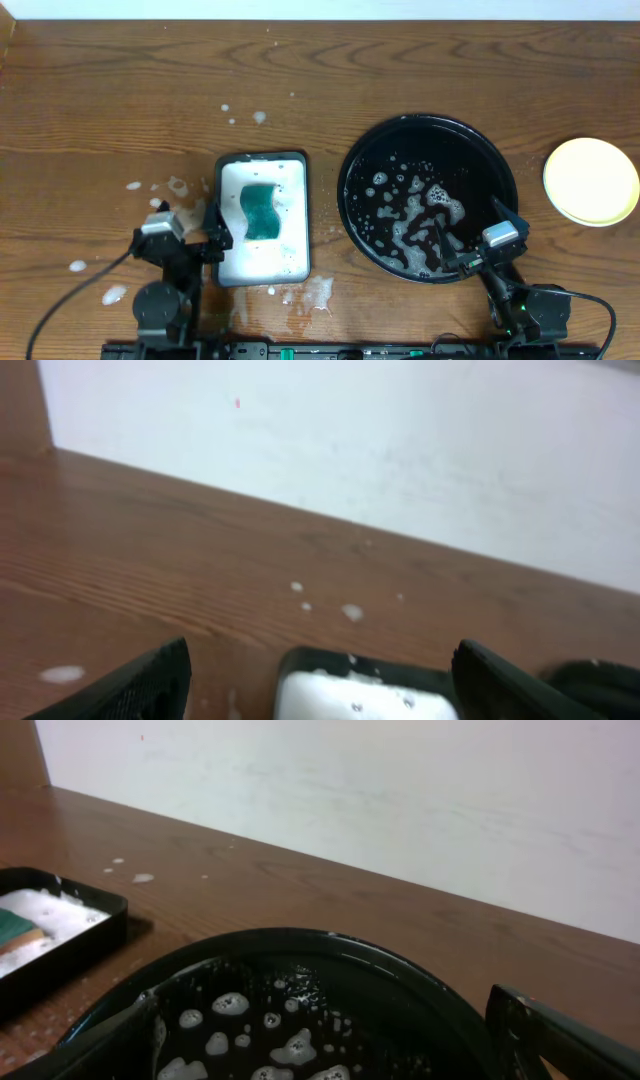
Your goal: Clean dirty plates on tray and stack at the side
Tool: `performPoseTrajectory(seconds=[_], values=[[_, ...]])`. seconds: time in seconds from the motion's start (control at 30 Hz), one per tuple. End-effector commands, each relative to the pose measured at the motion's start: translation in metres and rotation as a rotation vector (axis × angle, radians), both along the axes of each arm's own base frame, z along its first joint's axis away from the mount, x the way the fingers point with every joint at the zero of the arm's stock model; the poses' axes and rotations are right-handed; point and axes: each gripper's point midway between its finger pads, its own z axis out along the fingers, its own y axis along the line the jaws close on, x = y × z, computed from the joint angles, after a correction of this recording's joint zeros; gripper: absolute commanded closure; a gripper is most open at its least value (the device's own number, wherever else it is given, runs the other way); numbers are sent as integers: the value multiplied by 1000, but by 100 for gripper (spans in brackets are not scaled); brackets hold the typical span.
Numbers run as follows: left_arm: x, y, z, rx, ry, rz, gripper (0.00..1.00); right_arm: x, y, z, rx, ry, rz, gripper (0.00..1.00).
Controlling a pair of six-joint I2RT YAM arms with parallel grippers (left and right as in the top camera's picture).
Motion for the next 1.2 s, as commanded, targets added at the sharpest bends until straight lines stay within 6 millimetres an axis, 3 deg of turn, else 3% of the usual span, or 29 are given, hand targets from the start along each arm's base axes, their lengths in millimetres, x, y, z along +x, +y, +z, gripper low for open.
performPoseTrajectory(seconds=[0.0,0.17,1.17], values=[[2,4,-17,11,12,16,16,0,-1,-1,7,8,-1,1],[5,4,-56,-10,91,16,16,0,0,-1,7,8,-1,1],[5,4,-56,-9,94,16,16,0,-1,-1,7,8,-1,1]])
